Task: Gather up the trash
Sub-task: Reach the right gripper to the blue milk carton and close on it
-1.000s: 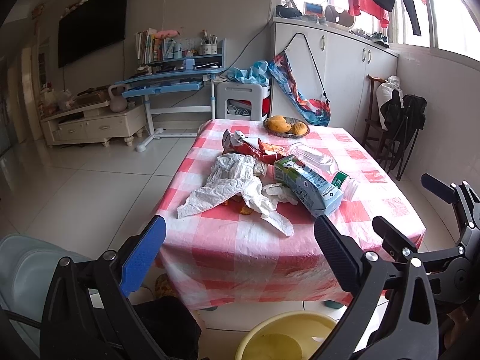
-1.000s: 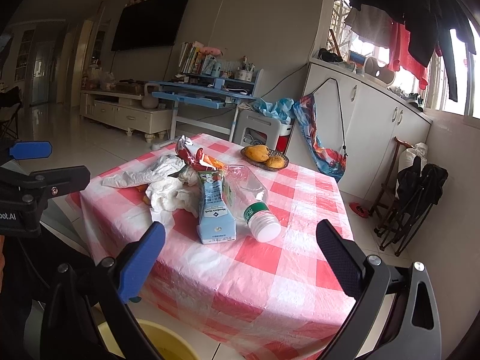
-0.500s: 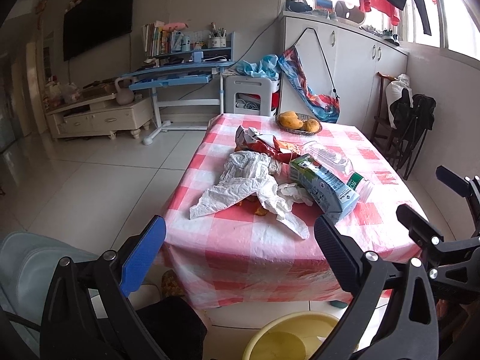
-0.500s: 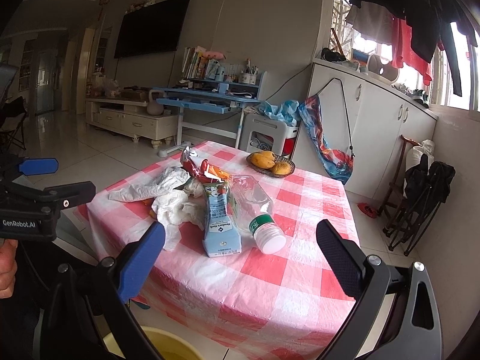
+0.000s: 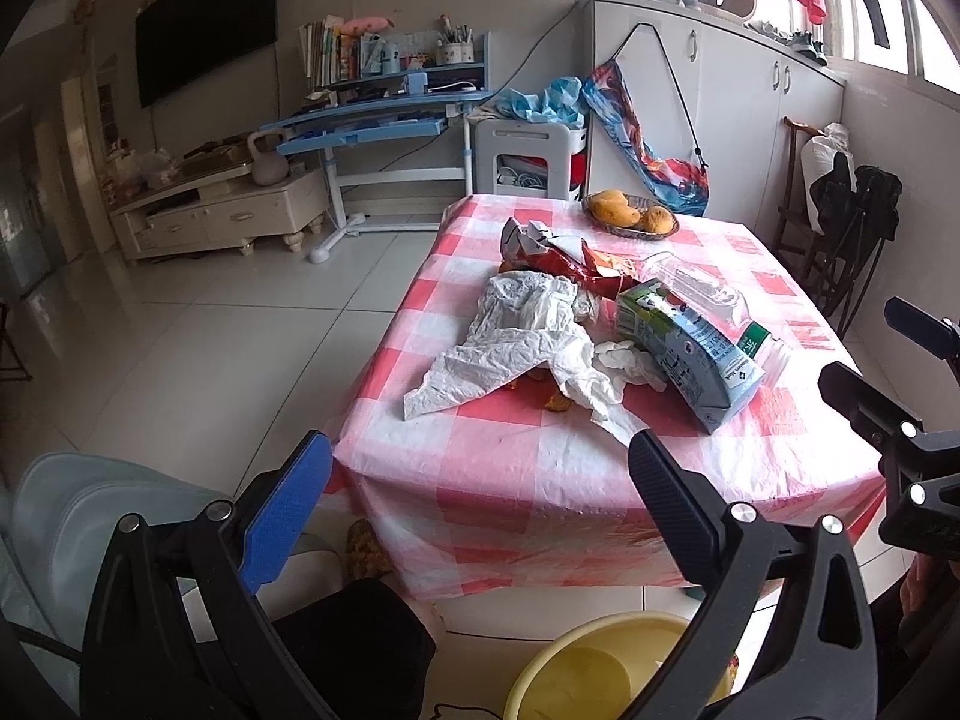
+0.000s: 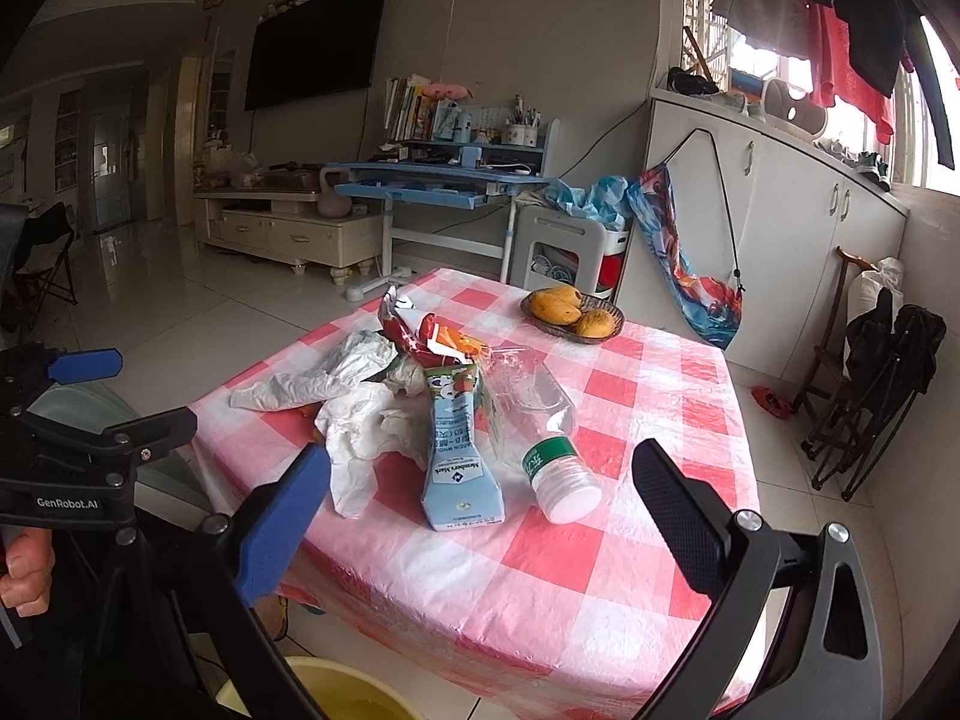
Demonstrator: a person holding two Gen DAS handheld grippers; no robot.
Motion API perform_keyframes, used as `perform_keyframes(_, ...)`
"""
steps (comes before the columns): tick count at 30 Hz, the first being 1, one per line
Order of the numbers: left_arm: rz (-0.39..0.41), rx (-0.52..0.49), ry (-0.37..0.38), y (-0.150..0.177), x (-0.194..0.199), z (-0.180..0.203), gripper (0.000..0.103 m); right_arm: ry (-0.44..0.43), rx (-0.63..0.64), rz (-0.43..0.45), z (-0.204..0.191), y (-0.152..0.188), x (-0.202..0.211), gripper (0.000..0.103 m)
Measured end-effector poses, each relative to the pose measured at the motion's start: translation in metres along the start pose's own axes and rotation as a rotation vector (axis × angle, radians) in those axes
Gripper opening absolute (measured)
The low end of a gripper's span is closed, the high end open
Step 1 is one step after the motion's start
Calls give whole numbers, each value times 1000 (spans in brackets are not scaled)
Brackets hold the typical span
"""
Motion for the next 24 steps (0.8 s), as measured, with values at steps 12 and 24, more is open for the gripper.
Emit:
perform_keyframes(12,-51,6,-15,-7,-25,0,96,-141,18,-97,-16,4,-34,77)
perform_keyframes(24,-109,83,26,-29,-61,-16,96,-122,-8,-249,-6,6,-96,67)
Point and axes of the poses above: each gripper's, at about its wrist camera, not at the fingertips, and x roughly against the way its jaws point, z to its right, y to its underside, the point moved 4 cm from there along -x, roughly the way its jaws point, and after that the axes turned 4 degrees about y, right-handed, at the moved point
